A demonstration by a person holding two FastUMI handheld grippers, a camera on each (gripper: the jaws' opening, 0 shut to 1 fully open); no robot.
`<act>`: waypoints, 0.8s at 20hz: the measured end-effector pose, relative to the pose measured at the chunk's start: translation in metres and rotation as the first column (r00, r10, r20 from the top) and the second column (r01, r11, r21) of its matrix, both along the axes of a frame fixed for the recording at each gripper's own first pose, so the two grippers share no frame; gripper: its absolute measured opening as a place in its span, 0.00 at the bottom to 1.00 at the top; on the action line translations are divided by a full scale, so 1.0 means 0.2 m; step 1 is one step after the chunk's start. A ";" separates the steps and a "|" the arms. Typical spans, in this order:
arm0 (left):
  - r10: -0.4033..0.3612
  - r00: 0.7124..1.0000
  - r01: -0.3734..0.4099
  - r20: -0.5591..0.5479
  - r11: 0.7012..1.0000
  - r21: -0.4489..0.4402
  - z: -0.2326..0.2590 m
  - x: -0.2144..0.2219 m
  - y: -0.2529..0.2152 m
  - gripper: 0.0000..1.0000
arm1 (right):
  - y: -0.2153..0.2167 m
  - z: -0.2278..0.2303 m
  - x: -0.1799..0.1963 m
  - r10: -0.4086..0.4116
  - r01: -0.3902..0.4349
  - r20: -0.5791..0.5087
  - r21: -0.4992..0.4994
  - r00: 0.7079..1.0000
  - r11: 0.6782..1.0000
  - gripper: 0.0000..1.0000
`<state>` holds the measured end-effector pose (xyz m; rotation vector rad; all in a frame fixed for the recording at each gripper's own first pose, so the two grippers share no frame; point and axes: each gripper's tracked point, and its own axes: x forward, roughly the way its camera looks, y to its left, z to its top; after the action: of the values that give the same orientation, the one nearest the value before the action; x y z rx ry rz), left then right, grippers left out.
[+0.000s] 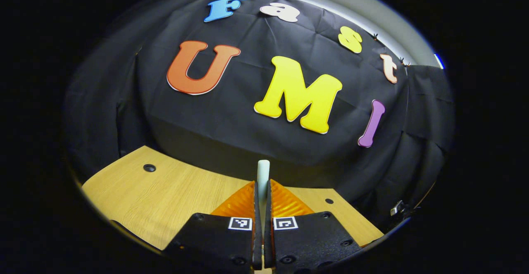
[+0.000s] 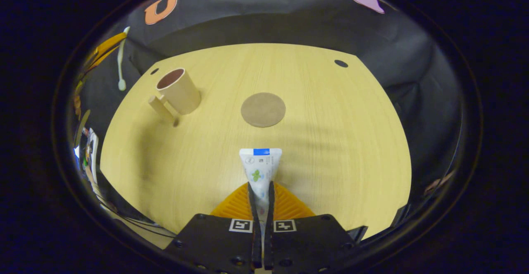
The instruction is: Put the toothbrush and toothpaste on the desktop into the cup, then pick up the cup and place it on the coaster on the desktop.
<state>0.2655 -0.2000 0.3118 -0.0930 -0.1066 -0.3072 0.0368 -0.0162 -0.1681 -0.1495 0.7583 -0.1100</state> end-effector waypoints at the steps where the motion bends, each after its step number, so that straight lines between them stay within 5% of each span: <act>1: -0.013 0.999 0.013 0.032 1.000 -0.006 0.02 0.04 -0.01 0.05 | 0.00 0.01 -0.01 -0.007 0.007 0.010 0.001 1.000 1.000 0.04; 9: -0.147 0.985 0.140 0.089 0.987 0.079 -0.20 0.26 -0.14 0.05 | 0.13 0.14 -0.06 0.003 -0.009 0.119 0.047 0.993 0.999 0.04; 16: -0.178 0.982 0.169 0.068 0.978 0.124 -0.36 0.28 -0.13 0.07 | 0.31 0.24 0.12 0.077 -0.088 0.262 0.030 0.962 0.996 0.04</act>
<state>0.3217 -0.2258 0.2401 0.0275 -0.1585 -0.4913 0.0605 0.0465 -0.1205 -0.1240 0.4901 -0.0330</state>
